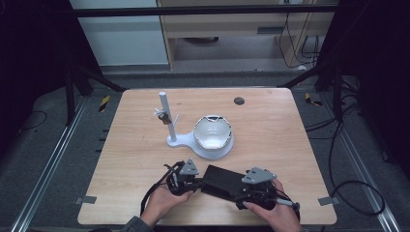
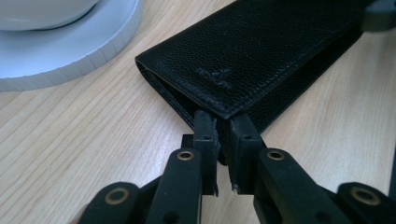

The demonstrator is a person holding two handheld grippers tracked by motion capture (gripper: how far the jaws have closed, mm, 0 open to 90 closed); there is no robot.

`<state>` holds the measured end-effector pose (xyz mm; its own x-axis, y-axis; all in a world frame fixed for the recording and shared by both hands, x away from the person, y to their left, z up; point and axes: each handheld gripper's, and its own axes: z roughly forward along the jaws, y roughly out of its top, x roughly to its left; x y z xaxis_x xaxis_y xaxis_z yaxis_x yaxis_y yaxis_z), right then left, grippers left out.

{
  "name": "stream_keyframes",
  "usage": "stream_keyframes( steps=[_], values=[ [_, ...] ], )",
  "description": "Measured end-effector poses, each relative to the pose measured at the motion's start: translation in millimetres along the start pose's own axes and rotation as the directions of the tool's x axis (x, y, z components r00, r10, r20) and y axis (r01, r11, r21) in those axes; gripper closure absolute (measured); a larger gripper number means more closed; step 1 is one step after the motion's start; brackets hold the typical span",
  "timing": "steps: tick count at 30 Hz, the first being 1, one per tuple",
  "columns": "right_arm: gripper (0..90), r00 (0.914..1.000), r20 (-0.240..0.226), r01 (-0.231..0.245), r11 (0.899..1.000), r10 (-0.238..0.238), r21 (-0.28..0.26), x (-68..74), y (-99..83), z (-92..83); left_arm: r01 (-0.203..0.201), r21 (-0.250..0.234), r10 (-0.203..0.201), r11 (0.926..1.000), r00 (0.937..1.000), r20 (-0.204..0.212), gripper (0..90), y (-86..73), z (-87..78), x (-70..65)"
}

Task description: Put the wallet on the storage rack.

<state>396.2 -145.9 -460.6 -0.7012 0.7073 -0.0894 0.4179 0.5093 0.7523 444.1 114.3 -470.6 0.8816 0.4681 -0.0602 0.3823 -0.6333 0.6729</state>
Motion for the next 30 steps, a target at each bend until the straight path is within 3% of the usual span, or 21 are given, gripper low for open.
stream_keyframes(
  steps=[7,16,22,30],
  values=[
    [16.4,0.9984,-0.022,0.053,0.997,-0.052,0.059,6.7,10.1,14.8,0.014,-0.001,-0.014,0.9999,0.9999,0.007,81.6,9.1,5.9,7.3],
    [16.5,0.9974,-0.039,0.065,0.992,-0.061,0.111,8.7,12.8,26.3,0.019,-0.004,-0.019,0.9998,0.9997,0.014,83.5,12.9,2.9,9.0],
    [15.7,0.9957,-0.030,0.091,0.986,-0.088,0.142,9.7,15.1,31.6,0.020,-0.005,-0.020,0.9998,0.9997,0.014,83.5,14.9,1.1,10.9],
    [15.8,0.9959,-0.016,0.091,0.982,-0.089,0.164,8.4,13.2,33.8,0.022,-0.010,-0.021,0.9997,0.9997,0.013,83.2,18.0,0.3,10.8]
  ],
)
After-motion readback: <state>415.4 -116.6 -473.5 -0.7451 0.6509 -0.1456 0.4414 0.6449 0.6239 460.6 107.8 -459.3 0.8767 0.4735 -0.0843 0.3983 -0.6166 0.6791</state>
